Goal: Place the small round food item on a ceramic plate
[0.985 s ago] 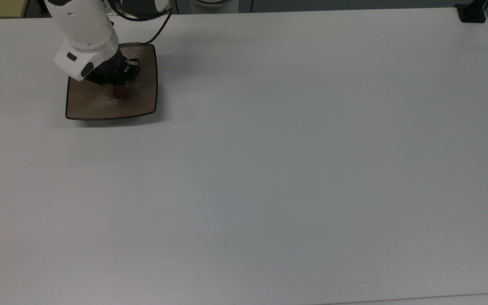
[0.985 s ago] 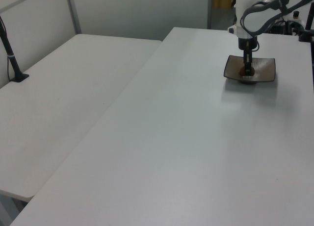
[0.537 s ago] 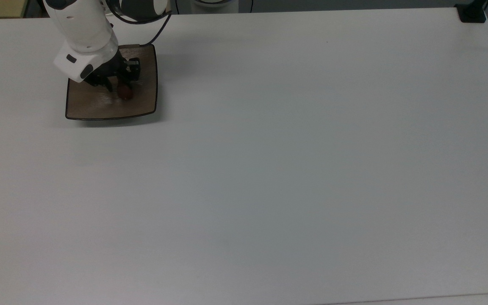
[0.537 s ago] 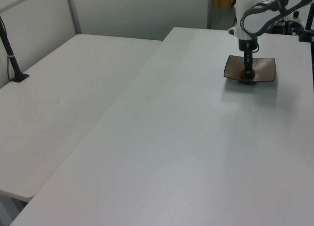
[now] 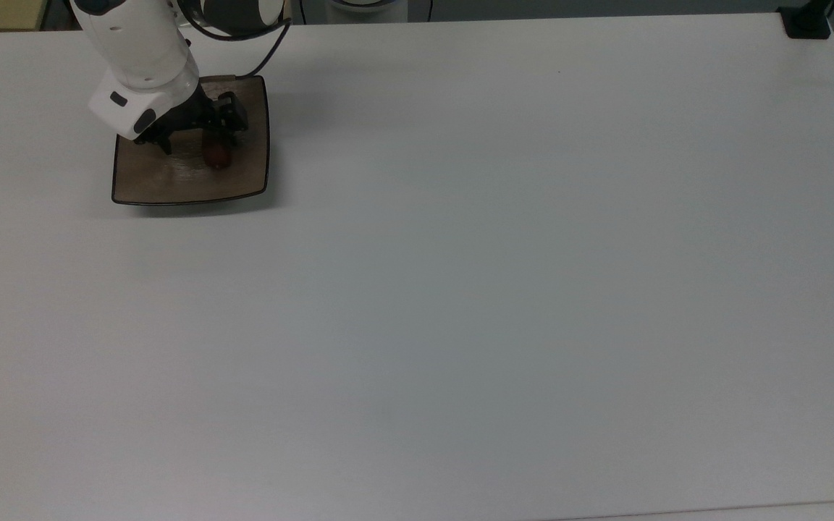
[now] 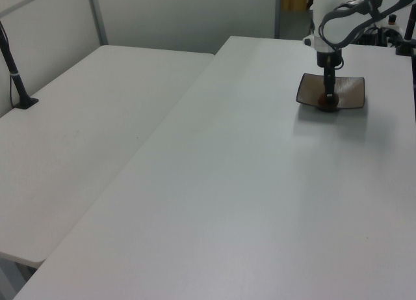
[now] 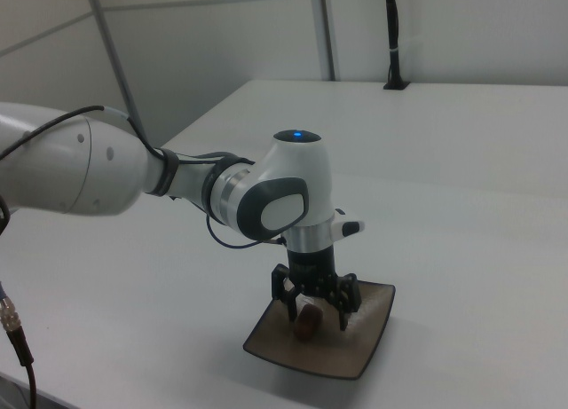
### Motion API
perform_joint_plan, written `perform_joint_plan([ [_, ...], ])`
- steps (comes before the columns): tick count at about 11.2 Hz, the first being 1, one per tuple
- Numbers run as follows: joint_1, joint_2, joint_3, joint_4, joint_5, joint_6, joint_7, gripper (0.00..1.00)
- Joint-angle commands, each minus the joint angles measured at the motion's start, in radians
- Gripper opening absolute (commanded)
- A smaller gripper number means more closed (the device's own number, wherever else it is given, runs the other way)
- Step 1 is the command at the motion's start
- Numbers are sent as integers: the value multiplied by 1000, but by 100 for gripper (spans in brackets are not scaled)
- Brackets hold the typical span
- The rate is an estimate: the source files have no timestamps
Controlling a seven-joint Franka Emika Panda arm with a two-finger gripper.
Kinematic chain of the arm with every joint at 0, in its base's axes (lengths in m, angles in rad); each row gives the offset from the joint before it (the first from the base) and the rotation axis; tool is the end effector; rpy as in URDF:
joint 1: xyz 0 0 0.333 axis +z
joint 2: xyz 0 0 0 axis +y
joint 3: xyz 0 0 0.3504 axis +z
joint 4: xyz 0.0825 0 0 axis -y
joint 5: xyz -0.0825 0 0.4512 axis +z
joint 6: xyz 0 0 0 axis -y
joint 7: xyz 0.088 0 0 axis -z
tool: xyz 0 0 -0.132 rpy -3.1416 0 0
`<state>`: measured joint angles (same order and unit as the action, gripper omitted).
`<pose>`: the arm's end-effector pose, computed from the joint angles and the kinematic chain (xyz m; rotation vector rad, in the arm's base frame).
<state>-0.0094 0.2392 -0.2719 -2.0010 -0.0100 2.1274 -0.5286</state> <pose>0.6165 -0.1759 0.3031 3.0846 0.3987 -0.1935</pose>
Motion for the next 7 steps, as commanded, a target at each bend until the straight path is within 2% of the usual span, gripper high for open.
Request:
perform_joint_plan([
  [1,8,-64,6,2,8,-33,5,100],
  [3,12,-133,23,83,10,-151,56,100],
  [5,12,-181,49,215,15,-315,76,100],
  [7,12,-198,57,345,53,-470,139,100],
])
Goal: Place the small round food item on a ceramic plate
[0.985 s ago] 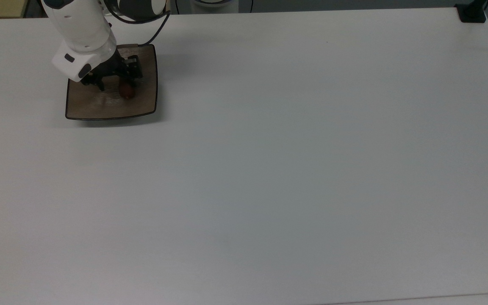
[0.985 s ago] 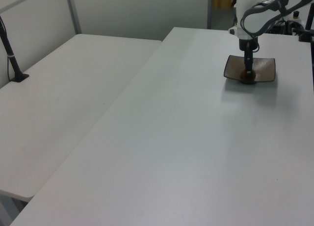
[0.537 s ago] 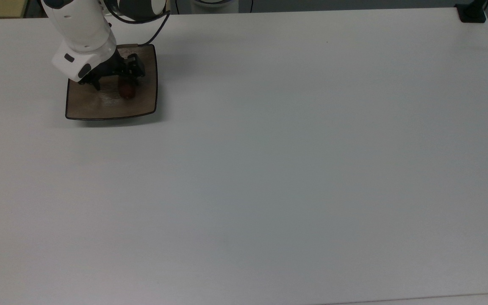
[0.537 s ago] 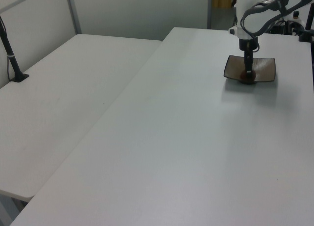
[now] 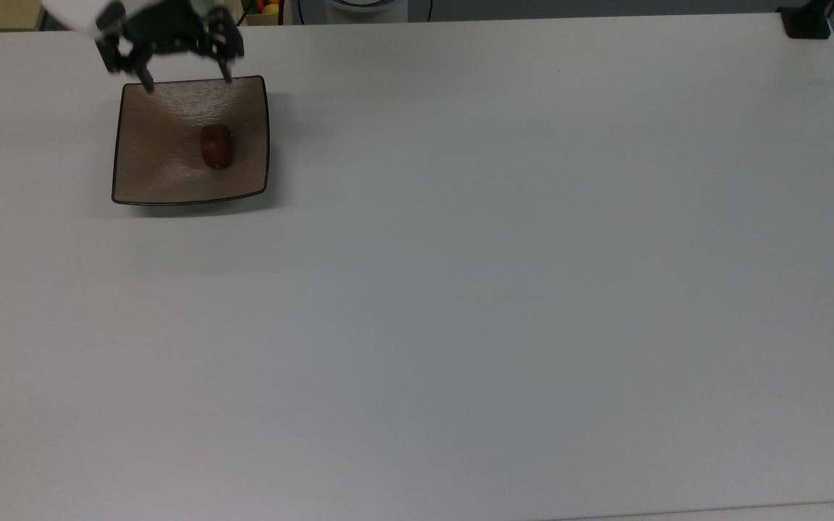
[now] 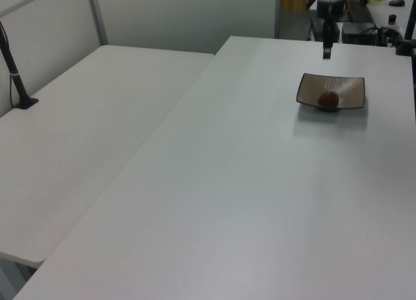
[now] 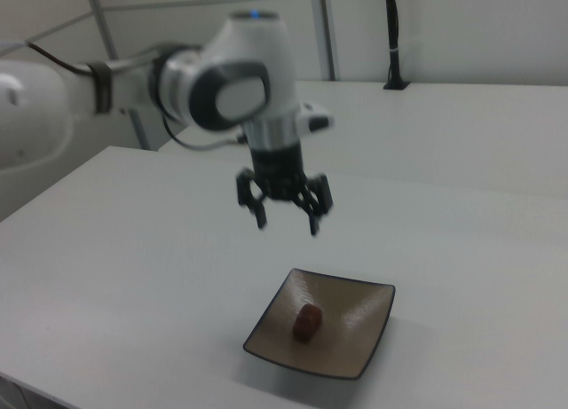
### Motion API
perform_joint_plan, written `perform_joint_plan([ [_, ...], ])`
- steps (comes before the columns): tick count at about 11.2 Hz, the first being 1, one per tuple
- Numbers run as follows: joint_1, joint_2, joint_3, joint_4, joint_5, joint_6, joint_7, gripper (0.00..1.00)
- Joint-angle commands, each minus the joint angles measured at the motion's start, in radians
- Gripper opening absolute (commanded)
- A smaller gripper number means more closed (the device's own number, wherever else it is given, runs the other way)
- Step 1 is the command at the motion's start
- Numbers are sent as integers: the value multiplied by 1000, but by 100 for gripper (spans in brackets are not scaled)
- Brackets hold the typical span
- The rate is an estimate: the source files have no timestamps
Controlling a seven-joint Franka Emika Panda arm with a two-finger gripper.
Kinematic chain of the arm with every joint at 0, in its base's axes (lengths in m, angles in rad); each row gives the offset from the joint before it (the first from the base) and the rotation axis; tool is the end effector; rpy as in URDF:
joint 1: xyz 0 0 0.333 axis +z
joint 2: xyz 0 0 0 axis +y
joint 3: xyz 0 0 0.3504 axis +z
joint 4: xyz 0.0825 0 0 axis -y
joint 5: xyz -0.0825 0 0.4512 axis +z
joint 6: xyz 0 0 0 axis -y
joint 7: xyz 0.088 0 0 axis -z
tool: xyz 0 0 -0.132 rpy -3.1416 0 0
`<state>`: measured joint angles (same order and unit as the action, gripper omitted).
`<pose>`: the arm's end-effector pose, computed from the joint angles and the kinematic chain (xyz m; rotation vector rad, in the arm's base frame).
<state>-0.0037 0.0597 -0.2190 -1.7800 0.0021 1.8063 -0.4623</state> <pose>0.6282 -0.1395 0.5035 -3.1183 -0.3748 0.0531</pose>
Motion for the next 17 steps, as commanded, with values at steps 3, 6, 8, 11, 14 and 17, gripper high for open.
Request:
perform_joint_plan([
  [3,7,-86,76,152,61,-182,262,100],
  [6,75,-104,107,149,61,-182,362,100],
  [8,119,-104,127,140,61,-173,387,100],
  [11,184,-96,148,102,47,-109,387,100],
  [14,188,-89,150,103,47,-101,378,100],
  [17,179,-72,156,117,55,-96,366,100],
])
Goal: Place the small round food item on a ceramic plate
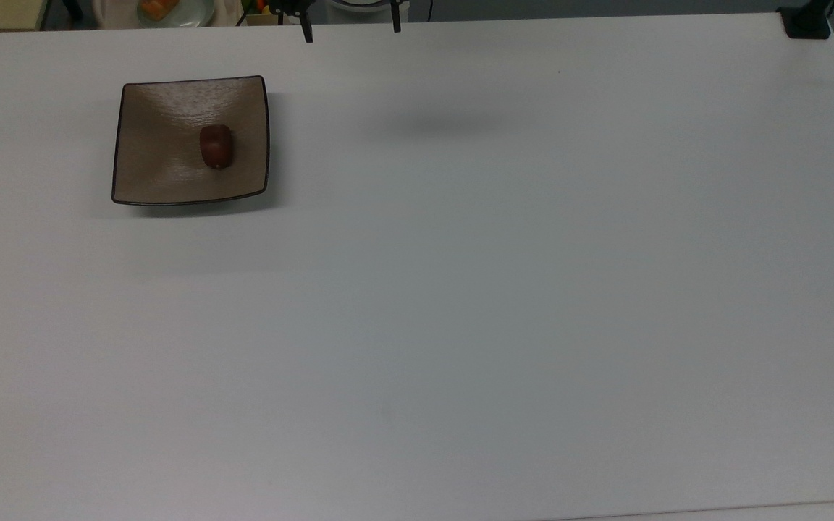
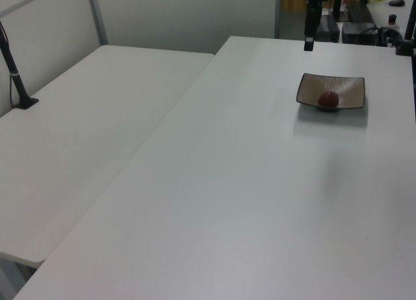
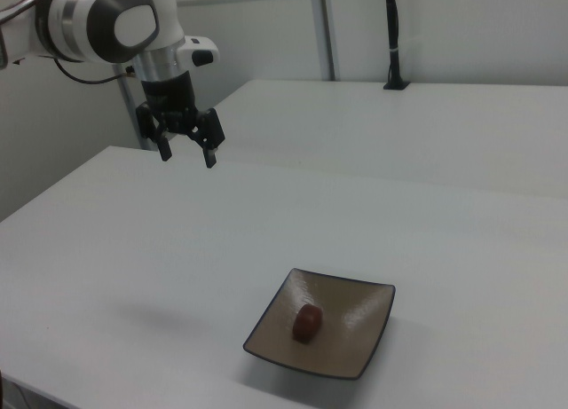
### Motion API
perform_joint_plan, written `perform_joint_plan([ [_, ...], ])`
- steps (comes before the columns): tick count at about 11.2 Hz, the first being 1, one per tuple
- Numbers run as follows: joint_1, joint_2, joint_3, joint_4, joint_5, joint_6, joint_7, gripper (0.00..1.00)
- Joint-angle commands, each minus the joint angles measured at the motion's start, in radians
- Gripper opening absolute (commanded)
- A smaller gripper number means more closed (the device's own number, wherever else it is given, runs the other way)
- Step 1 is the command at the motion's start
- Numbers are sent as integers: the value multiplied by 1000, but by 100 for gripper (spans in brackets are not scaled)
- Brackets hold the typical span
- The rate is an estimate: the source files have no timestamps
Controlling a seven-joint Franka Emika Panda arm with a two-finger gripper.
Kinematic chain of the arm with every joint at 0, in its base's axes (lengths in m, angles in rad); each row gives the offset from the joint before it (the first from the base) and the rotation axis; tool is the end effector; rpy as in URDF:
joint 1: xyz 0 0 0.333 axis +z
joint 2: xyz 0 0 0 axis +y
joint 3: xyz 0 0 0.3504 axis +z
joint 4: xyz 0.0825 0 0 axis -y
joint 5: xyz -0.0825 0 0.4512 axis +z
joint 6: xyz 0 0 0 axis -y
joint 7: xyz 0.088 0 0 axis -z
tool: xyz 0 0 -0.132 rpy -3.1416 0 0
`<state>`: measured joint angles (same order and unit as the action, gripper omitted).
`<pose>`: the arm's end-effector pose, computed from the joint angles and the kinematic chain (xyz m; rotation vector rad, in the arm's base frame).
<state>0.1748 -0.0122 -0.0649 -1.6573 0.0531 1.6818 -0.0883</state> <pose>0.6226 0.0750 0.6046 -3.0726 -0.2979 -0.0557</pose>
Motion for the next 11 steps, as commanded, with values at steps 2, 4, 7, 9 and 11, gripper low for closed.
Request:
perform_joint_plan([
  [2,-36,3,51,1,-7,27,-33,100],
  [4,-70,-9,99,1,-10,21,-21,100],
  [7,-60,-8,99,-1,-10,27,-18,100],
  [9,-61,-5,99,-2,-10,30,-11,100],
  [11,-58,-6,99,-5,-10,29,-11,100],
])
